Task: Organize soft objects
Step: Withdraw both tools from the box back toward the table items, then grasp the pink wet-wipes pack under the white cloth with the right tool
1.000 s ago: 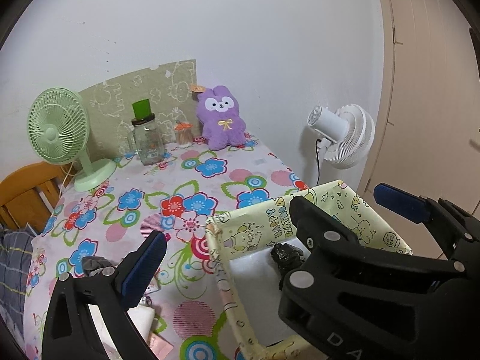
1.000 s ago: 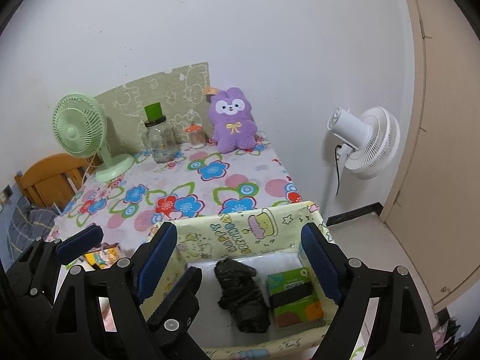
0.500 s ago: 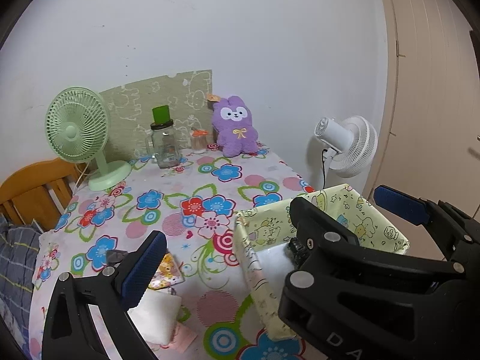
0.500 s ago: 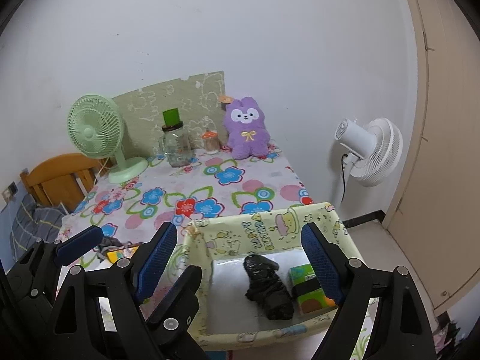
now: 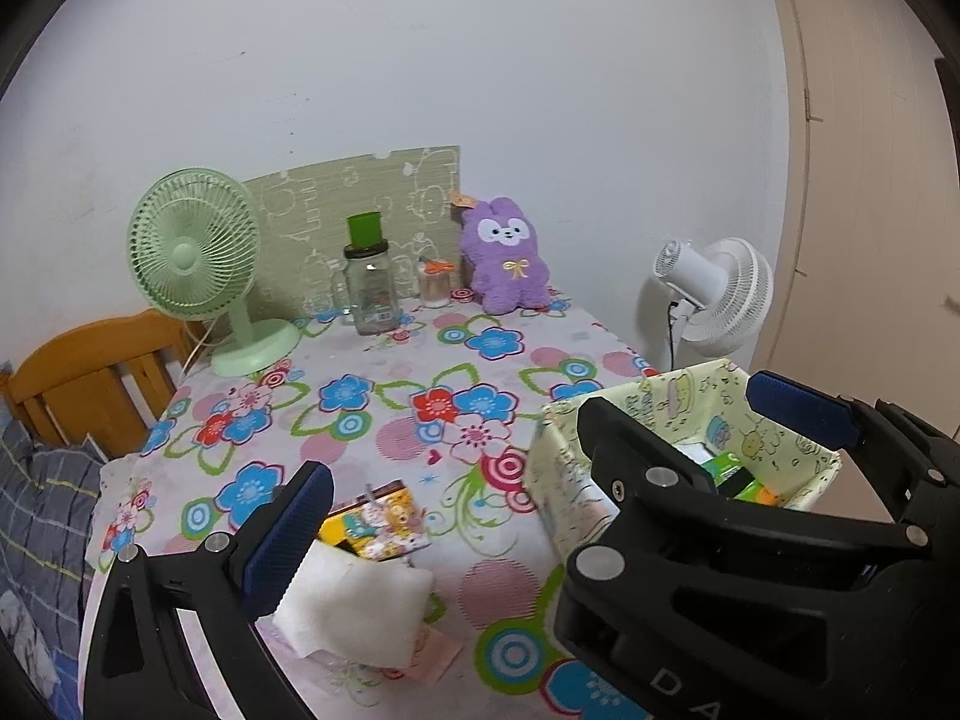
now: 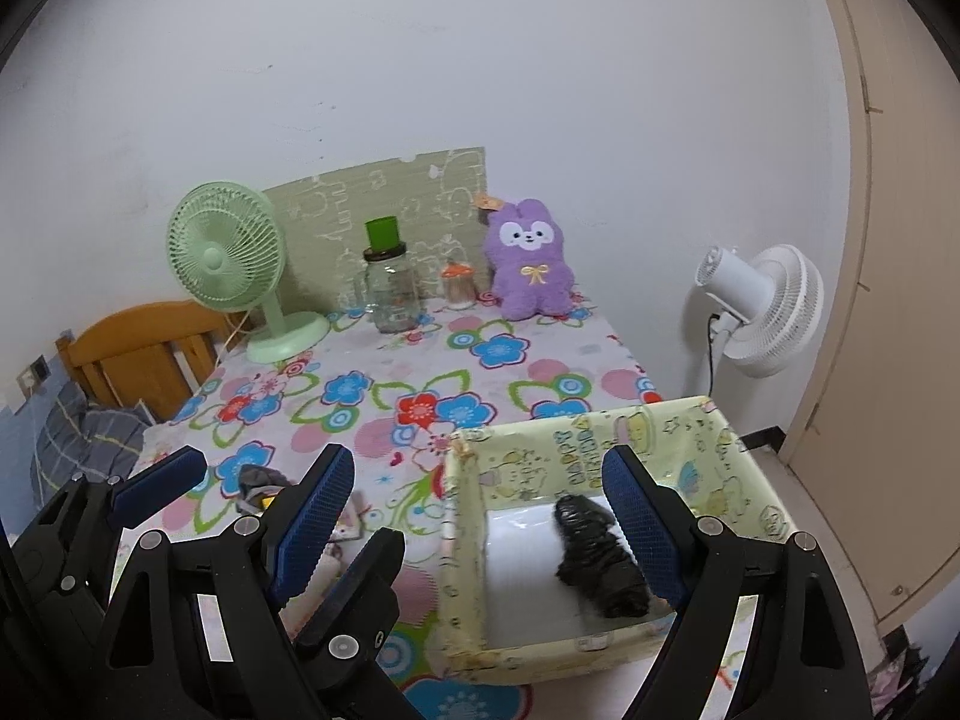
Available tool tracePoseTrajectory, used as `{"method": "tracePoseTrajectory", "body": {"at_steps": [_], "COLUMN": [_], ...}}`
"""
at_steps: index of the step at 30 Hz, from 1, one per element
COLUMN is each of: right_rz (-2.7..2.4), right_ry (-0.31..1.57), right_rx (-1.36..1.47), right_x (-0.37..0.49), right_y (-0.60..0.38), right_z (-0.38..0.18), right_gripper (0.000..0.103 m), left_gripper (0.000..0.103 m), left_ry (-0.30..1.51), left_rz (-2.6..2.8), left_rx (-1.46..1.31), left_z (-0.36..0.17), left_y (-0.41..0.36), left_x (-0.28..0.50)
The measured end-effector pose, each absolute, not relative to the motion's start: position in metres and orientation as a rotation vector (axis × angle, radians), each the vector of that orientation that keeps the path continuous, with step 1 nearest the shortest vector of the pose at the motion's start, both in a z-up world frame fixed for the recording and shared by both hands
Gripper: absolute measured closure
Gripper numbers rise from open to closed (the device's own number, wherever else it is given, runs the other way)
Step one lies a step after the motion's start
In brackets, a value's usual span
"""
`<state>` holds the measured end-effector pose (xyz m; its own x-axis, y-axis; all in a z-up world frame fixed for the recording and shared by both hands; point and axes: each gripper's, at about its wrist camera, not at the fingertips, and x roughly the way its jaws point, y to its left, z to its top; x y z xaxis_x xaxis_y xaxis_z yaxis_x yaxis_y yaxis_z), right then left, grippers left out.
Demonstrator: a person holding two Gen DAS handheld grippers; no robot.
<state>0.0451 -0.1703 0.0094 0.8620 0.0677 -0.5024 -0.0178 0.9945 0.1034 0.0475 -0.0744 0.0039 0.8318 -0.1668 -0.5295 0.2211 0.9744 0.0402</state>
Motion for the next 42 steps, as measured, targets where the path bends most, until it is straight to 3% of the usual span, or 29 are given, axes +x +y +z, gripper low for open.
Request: {"method": "tracePoseTrajectory", "body": {"at_steps": [42], "right_rz": [0.247], "right_ry": [0.678], "right_rx": [0.047], "right_x": [0.056], "right_y": [-0.072], "right_z": [-0.066], "right_gripper": [0.016], "left_gripper": [0.001], "left_ry": [0.701], "left_rz": [-0.020], "left_rx": [0.010], "left_z": [-0.073], "left_y": [0.022], "left_x": [0.037]}}
